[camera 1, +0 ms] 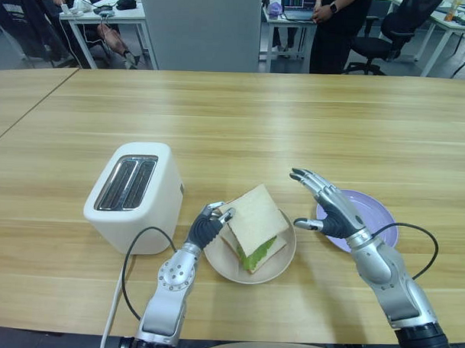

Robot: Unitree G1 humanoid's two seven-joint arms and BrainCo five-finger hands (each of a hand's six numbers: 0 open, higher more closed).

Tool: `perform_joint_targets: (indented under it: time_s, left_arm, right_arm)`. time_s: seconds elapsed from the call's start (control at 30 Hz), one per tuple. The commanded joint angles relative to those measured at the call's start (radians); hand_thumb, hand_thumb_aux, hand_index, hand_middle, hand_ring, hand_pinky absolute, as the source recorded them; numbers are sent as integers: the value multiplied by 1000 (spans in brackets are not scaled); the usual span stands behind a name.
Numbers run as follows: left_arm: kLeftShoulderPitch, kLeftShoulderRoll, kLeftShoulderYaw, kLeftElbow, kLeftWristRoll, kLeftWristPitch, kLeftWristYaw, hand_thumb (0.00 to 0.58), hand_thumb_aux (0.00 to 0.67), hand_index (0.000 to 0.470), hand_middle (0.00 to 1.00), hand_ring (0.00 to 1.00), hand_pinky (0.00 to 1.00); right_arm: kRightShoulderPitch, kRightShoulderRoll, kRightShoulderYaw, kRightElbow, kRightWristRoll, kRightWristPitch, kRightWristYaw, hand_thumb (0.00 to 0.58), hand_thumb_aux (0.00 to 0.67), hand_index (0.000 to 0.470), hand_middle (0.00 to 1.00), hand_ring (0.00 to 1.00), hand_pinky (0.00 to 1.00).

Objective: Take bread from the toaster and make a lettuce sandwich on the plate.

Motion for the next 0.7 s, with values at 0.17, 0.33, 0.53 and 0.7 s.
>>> perform_joint_targets:
  time_s: [0.17,0.33,0.53,0.7]
  left_arm:
    - [31,-16,-26,8,11,62,19,580,670,460,1000,1000,1000]
    - [51,-24,-30,-11,14,92,38,580,670,460,1000,1000,1000]
    - [61,-36,-35,-13,30,116,66,580,670,460,1000,1000,1000]
    - [53,-39,-31,6,34,119,80,580,670,460,1000,1000,1000]
  right_arm:
    - [-8,-1,111,14,-106,-45,-1,0,0,0,0,0,0]
    - [-4,-1,168,15,-121,-53,20,0,0,0,0,0,0]
    - [-9,-16,237,50,-113,-70,78,0,0,0,0,0,0]
    - [-12,-49,284,105,-105,-70,165,0,0,0,0,0,0]
